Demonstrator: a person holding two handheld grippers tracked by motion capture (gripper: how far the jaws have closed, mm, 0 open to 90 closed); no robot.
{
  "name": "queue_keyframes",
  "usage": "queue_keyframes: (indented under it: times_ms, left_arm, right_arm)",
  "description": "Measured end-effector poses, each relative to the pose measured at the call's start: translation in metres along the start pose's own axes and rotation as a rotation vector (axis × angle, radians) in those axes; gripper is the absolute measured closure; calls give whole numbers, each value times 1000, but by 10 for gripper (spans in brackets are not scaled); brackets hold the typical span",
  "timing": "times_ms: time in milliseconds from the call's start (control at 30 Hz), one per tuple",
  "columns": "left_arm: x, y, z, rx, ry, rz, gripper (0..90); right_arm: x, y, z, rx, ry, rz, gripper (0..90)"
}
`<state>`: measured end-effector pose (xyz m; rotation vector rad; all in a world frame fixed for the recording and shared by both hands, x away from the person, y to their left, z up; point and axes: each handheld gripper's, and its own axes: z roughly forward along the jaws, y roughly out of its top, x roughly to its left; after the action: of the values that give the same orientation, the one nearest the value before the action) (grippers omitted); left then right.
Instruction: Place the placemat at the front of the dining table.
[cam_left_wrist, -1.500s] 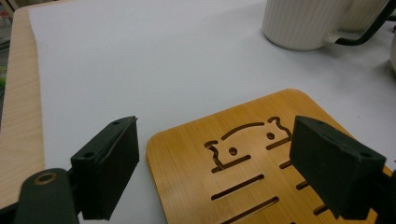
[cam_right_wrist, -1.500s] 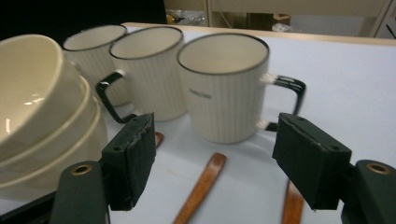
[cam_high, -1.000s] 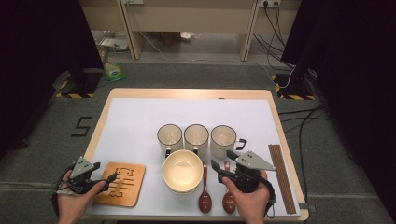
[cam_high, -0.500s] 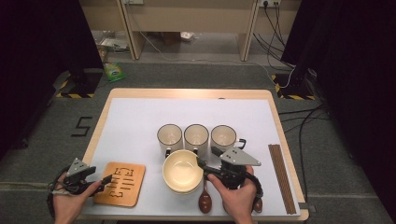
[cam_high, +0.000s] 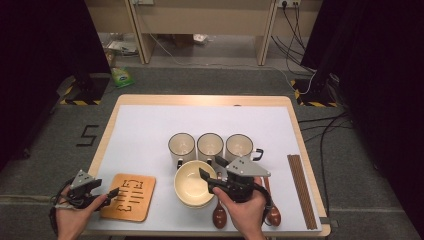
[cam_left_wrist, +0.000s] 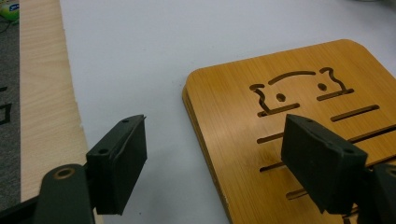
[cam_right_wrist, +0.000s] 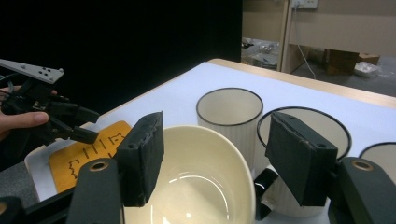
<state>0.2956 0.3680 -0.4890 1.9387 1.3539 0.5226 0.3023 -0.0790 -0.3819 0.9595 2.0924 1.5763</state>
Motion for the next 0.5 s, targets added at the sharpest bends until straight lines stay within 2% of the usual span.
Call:
queue_keyframes:
  times_ms: [500]
  left_arm:
    - [4,-2,-1,25,10,-28,228]
  right_arm:
    - [18,0,16,26,51,-8,376]
